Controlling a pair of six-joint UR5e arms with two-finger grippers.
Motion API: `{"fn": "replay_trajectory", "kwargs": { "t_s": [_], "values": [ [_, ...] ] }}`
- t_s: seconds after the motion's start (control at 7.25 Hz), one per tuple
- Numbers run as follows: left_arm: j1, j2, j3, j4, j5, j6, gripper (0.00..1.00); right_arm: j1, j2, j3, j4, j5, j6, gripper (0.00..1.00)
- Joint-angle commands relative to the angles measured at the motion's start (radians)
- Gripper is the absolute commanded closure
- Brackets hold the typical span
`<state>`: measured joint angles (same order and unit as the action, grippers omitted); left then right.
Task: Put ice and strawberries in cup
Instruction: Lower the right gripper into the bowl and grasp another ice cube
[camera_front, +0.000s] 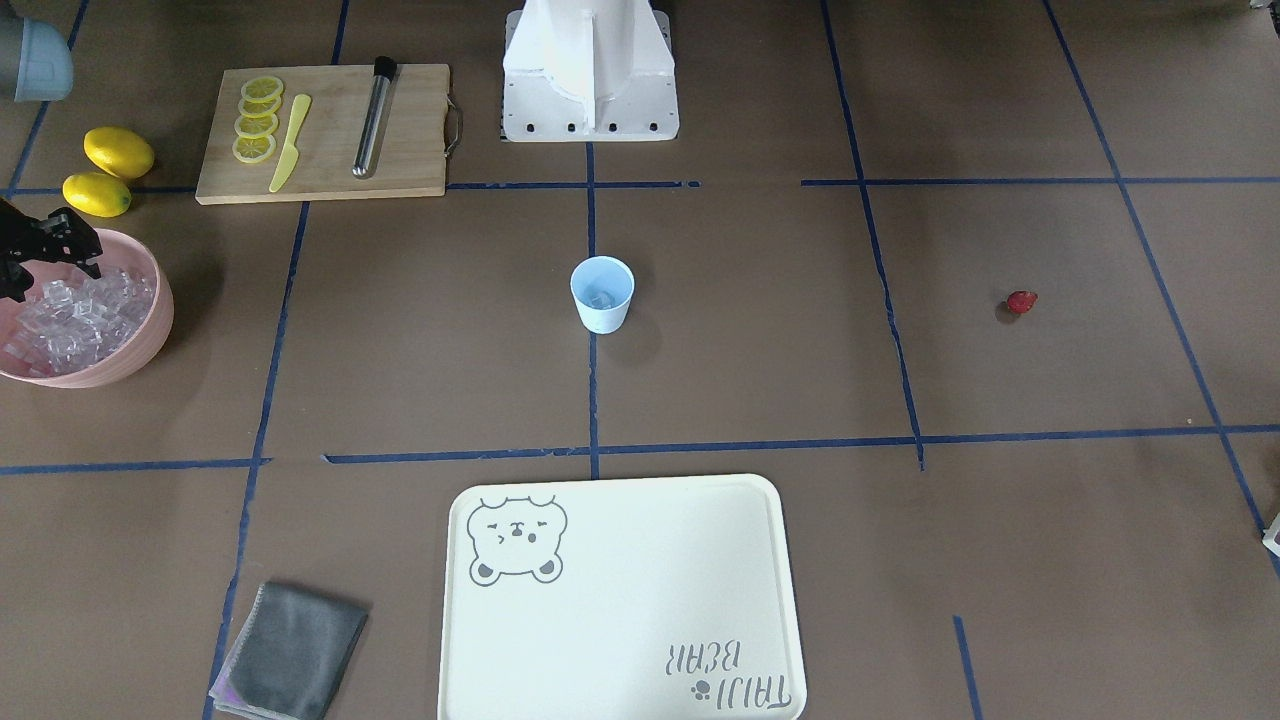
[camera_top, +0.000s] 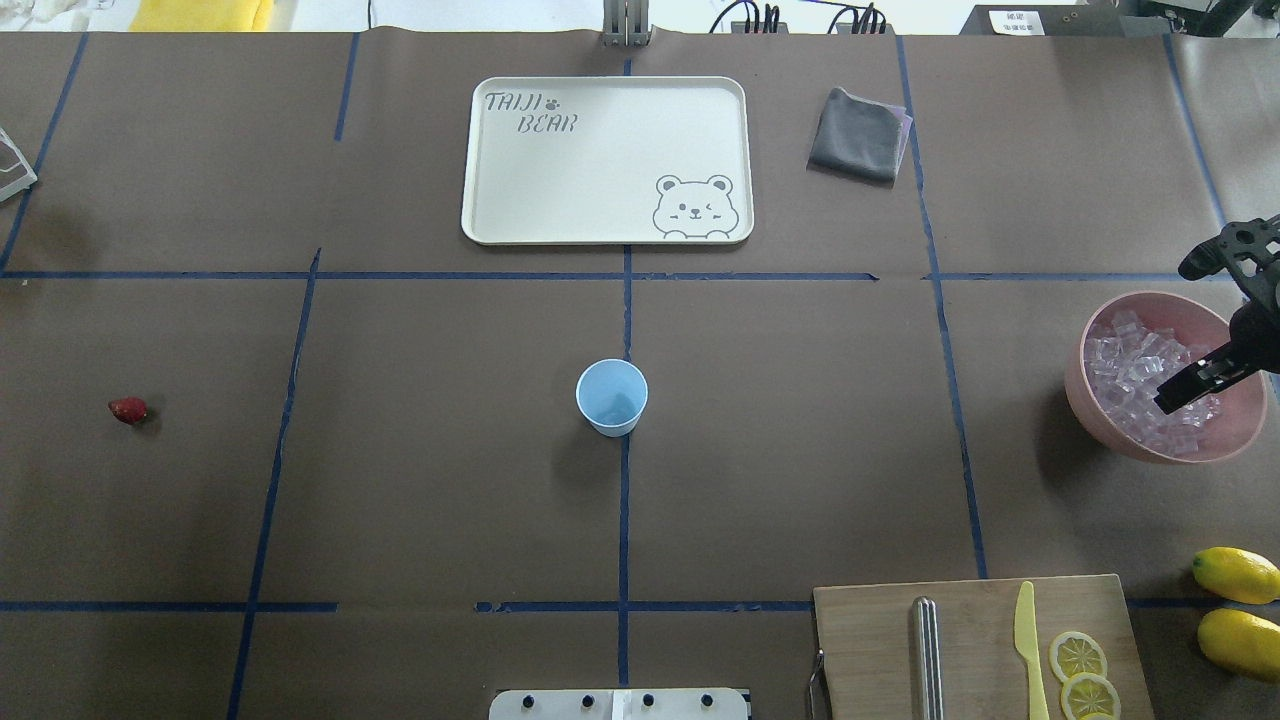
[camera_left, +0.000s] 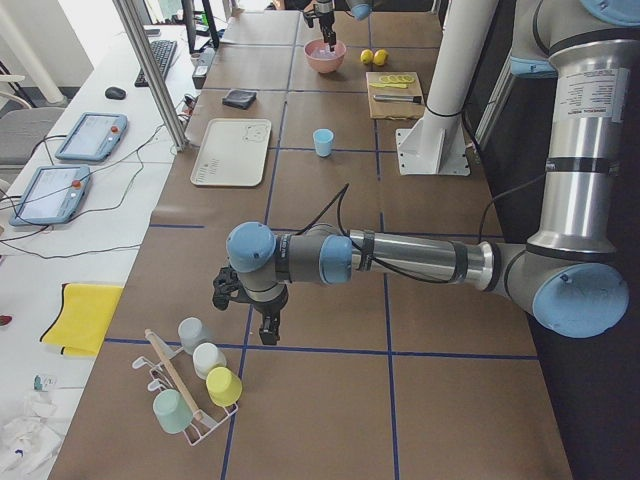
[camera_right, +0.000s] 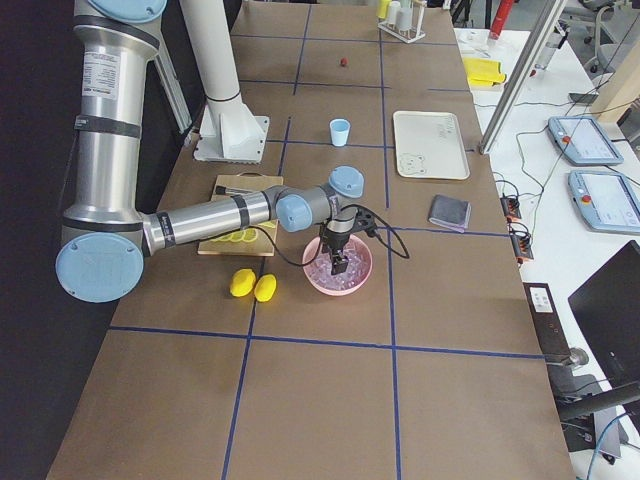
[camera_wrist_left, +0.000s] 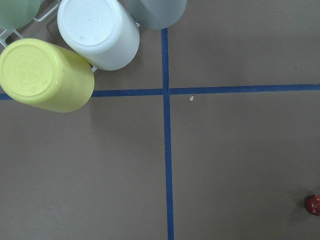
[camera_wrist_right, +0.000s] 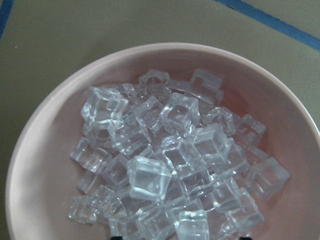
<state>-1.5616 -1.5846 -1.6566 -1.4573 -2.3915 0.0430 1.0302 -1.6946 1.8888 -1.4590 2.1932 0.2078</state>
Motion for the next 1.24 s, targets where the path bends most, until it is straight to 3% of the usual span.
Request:
{"fn": "replay_trajectory", "kwargs": {
  "t_s": [0.0, 0.55, 1.1],
  "values": [
    [0.000, 0.002, 0.000, 0.000, 0.000, 0.000, 0.00, -0.001, -0.005, -0.010, 0.002, -0.003, -0.004, 0.25],
    [0.000, 0.002, 0.000, -0.002, 0.000, 0.000, 0.00, -0.002, 0.000, -0.025, 0.003, -0.004, -0.005, 0.40],
    [0.000, 0.003, 0.000, -0.002, 0.000, 0.000, 0.00, -0.007, 0.003, -0.027, 0.002, -0.006, -0.004, 0.43]
  ]
}}
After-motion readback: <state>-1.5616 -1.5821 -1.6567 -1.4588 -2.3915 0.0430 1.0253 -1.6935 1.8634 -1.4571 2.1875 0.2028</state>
